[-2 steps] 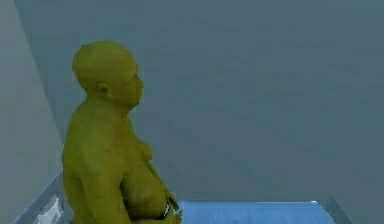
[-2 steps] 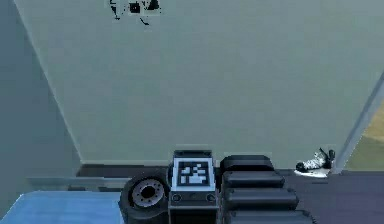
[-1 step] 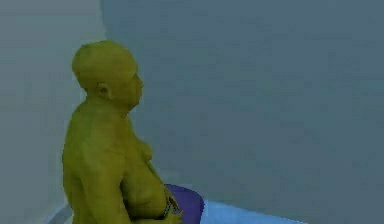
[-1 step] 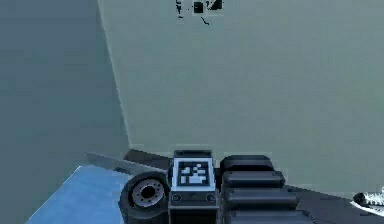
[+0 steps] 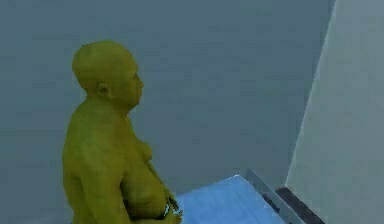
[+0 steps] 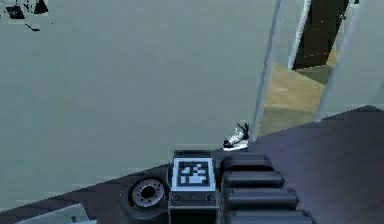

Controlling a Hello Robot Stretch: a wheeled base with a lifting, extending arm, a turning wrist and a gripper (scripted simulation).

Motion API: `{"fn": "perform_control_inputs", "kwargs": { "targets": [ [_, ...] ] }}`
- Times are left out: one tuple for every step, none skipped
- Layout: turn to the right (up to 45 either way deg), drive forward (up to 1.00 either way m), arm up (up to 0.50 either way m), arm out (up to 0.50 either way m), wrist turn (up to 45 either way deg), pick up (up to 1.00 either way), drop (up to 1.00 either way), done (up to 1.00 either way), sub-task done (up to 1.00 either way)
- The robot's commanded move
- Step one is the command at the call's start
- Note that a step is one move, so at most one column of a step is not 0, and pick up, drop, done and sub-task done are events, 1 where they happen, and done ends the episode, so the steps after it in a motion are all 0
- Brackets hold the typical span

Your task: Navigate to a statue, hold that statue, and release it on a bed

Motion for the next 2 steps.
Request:
{"fn": "perform_control_inputs", "kwargs": {
  "targets": [
    [-27.0, 0.0, 0.0, 0.0, 0.0, 0.0, 0.0, 0.0, 0.0],
    [24.0, 0.0, 0.0, 0.0, 0.0, 0.0, 0.0, 0.0, 0.0]
  ]
}}
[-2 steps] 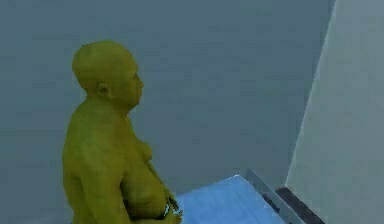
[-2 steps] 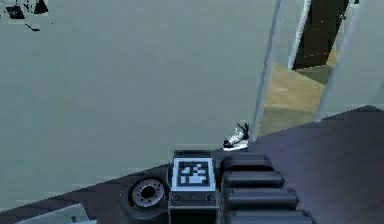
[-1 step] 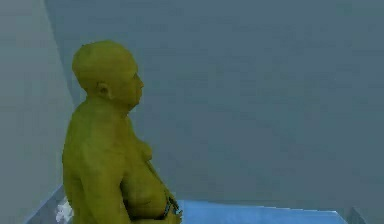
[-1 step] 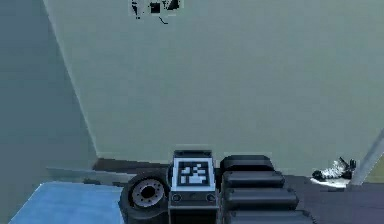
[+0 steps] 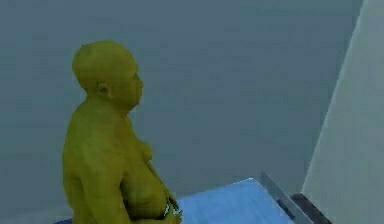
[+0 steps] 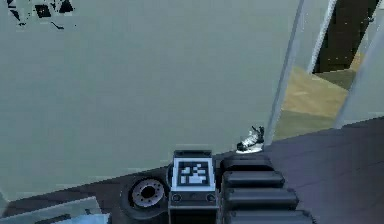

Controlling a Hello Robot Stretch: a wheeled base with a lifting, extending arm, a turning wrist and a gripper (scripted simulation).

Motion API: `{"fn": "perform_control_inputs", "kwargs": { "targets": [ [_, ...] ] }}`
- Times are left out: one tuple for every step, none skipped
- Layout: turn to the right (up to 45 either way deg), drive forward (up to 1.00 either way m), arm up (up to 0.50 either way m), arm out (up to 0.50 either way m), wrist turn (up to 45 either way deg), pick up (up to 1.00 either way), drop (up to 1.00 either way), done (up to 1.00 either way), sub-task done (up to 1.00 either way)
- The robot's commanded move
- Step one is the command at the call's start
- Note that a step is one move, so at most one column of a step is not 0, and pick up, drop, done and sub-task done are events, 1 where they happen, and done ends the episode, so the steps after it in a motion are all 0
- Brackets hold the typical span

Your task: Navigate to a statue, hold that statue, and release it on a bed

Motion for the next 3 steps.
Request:
{"fn": "perform_control_inputs", "kwargs": {
  "targets": [
    [-45.0, 0.0, 0.0, 0.0, 0.0, 0.0, 0.0, 0.0, 0.0],
    [-45.0, 0.0, 0.0, 0.0, 0.0, 0.0, 0.0, 0.0, 0.0],
    [-6.0, 0.0, 0.0, 0.0, 0.0, 0.0, 0.0, 0.0, 0.0]
  ]
}}
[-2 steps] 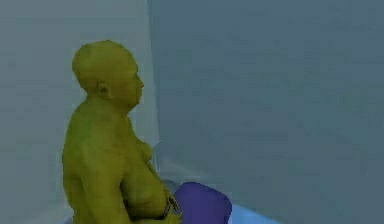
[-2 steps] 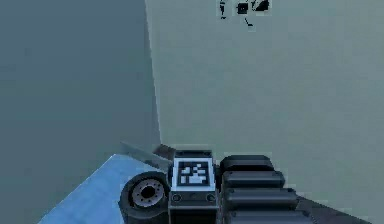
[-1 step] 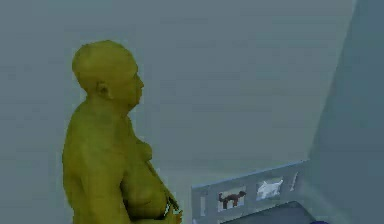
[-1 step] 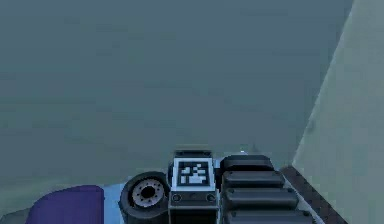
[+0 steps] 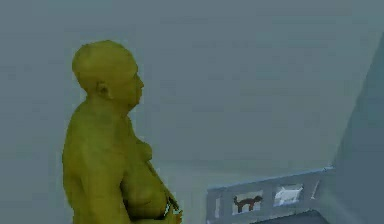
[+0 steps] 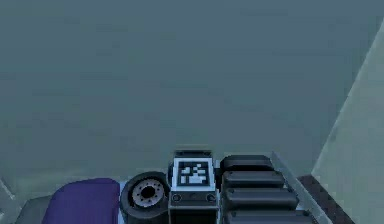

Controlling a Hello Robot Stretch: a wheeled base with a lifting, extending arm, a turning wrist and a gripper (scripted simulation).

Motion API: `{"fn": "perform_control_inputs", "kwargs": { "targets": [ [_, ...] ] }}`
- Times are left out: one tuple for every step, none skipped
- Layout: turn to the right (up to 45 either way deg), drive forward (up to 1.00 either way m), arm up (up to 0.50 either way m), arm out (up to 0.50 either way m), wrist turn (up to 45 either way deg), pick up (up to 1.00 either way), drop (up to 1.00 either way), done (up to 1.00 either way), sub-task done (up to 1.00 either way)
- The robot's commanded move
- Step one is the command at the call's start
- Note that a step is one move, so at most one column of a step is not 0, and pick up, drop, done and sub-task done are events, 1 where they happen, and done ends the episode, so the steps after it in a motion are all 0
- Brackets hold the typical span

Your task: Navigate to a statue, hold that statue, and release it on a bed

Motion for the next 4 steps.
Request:
{"fn": "perform_control_inputs", "kwargs": {
  "targets": [
    [0.0, 0.15, 0.0, 0.0, 0.0, 0.0, 0.0, 0.0, 0.0],
    [45.0, 0.0, 0.0, 0.0, 0.0, 0.0, 0.0, 0.0, 0.0],
    [45.0, 0.0, 0.0, 0.0, 0.0, 0.0, 0.0, 0.0, 0.0],
    [45.0, 0.0, 0.0, 0.0, 0.0, 0.0, 0.0, 0.0, 0.0]
  ]
}}
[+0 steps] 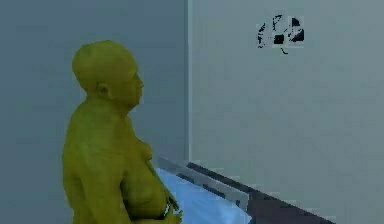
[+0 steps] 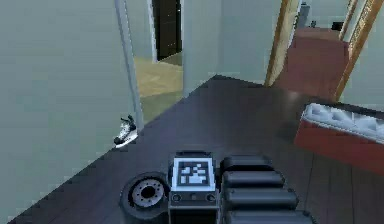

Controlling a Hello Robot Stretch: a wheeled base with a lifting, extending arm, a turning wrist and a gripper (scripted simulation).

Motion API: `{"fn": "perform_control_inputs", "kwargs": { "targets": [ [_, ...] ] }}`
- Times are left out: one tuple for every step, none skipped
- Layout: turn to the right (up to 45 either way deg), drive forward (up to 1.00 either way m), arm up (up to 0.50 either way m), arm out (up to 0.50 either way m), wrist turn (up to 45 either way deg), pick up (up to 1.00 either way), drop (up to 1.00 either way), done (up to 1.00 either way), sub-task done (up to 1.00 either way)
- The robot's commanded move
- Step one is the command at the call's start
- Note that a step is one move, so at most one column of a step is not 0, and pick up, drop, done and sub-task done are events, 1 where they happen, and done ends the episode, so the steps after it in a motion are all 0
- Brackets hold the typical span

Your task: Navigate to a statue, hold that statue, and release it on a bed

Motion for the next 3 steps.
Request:
{"fn": "perform_control_inputs", "kwargs": {
  "targets": [
    [27.0, 0.0, 0.0, 0.0, 0.0, 0.0, 0.0, 0.0, 0.0],
    [-45.0, 0.0, 0.0, 0.0, 0.0, 0.0, 0.0, 0.0, 0.0],
    [-45.0, 0.0, 0.0, 0.0, 0.0, 0.0, 0.0, 0.0, 0.0]
  ]
}}
